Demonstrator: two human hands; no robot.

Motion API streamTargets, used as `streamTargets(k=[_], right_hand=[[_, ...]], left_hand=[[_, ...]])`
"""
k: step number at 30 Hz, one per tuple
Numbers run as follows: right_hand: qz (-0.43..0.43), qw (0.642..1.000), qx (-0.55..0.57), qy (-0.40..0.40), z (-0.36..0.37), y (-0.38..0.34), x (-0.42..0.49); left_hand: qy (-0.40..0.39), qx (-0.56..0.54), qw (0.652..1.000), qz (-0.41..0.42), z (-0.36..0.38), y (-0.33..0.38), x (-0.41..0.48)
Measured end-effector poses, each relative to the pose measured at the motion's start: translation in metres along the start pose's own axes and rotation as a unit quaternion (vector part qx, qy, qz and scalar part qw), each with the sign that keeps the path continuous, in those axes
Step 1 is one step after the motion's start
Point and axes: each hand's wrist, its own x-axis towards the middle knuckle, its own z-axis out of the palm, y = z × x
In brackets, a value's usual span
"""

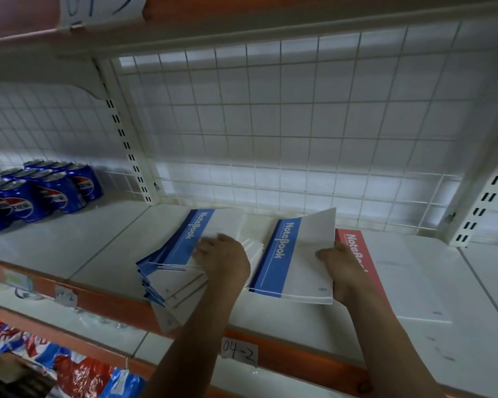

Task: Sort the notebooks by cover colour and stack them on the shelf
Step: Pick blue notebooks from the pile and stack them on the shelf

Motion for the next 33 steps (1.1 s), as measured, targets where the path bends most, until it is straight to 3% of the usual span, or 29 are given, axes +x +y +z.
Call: streamTargets(k=[2, 4, 7, 11, 13, 16, 17, 20, 24, 29, 33], right_hand=[[-0.002, 1.000, 0.004, -0.006, 0.000, 0.001, 0.000], [-0.006, 1.000, 0.009, -0.005, 0.000, 0.003, 0.000], [-0.007, 0.999, 0.053, -0.009, 0.003, 0.002, 0.000], [-0.011, 0.994, 0.107, -0.014, -0.003, 0.004, -0.001], [-0.048, 0.995, 0.080, -0.015, -0.015, 0.005, -0.002], [-0.118, 0.991, 0.061, -0.015, -0.031, -0.001, -0.009], [-0.135, 0.989, 0.059, -0.017, -0.035, -0.003, -0.011], [-0.197, 0.979, 0.023, -0.051, -0.043, -0.007, -0.017], [-0.248, 0.964, -0.092, -0.028, -0.045, -0.010, -0.019], [-0.234, 0.967, -0.098, 0.014, -0.037, 0.009, -0.021], [-0.226, 0.972, -0.039, 0.042, -0.027, 0.025, -0.021]], left_hand=[[0.033, 0.004, 0.999, 0.037, -0.001, 0.005, -0.005], [0.041, -0.060, 0.994, 0.087, -0.011, 0.013, -0.013], [0.043, -0.125, 0.968, 0.212, -0.028, 0.032, -0.036], [-0.037, -0.165, 0.925, 0.339, -0.033, 0.052, -0.064], [-0.048, -0.254, 0.911, 0.320, -0.033, 0.053, -0.058], [0.082, -0.362, 0.902, 0.219, -0.028, 0.054, -0.039], [0.093, -0.413, 0.886, 0.192, -0.025, 0.054, -0.036], [0.074, -0.582, 0.792, 0.170, -0.025, 0.059, -0.037], [0.159, -0.648, 0.725, 0.171, -0.010, 0.062, -0.039], [0.123, -0.669, 0.722, 0.125, 0.022, 0.067, -0.046], [0.109, -0.681, 0.718, 0.095, 0.028, 0.064, -0.050]])
